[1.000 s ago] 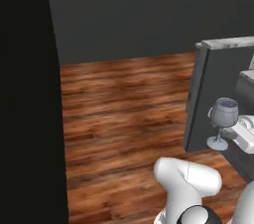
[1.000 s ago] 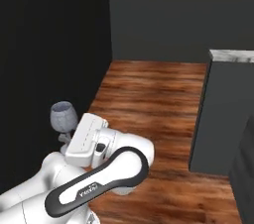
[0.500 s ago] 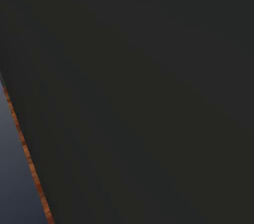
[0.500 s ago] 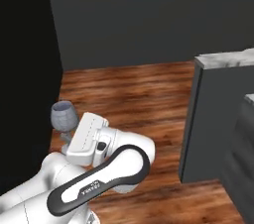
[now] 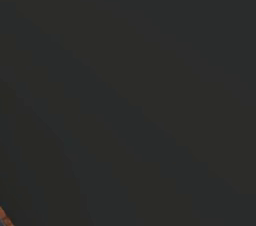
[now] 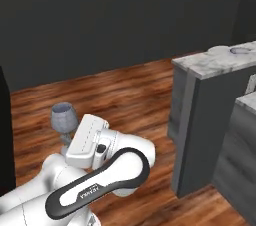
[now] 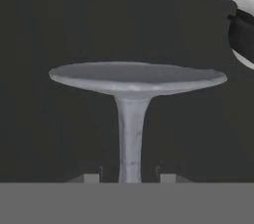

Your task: Retrieve the wine glasses from the counter and place one next to each plate.

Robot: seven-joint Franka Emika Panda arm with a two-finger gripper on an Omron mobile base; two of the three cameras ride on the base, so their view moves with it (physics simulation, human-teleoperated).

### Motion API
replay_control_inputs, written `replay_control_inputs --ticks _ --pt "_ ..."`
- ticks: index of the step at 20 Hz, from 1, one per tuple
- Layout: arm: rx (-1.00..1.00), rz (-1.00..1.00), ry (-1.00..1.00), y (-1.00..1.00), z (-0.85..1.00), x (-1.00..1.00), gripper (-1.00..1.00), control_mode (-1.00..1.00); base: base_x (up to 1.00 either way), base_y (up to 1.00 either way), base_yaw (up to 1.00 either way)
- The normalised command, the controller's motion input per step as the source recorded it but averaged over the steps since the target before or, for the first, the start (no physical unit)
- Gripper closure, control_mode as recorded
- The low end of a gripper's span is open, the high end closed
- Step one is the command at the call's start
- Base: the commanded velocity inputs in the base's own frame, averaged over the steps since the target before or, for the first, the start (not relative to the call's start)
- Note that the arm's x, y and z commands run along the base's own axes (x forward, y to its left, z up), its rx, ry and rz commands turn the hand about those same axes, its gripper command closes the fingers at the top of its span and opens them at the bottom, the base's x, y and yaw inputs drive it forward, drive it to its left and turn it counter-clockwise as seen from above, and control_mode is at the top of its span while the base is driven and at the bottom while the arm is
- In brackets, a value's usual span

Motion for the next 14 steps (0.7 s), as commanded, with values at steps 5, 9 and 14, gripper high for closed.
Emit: replay_control_inputs --ticks 5,9,14 --pt "0.00 0.00 0.00 0.00 0.00 0.00 1.00 1.00 1.00 1.00 -0.53" --pt "0.00 0.00 0.00 0.00 0.00 0.00 1.00 1.00 1.00 1.00 -0.49" --pt "0.00 0.00 0.00 0.00 0.00 0.00 1.00 1.00 1.00 1.00 -0.46"
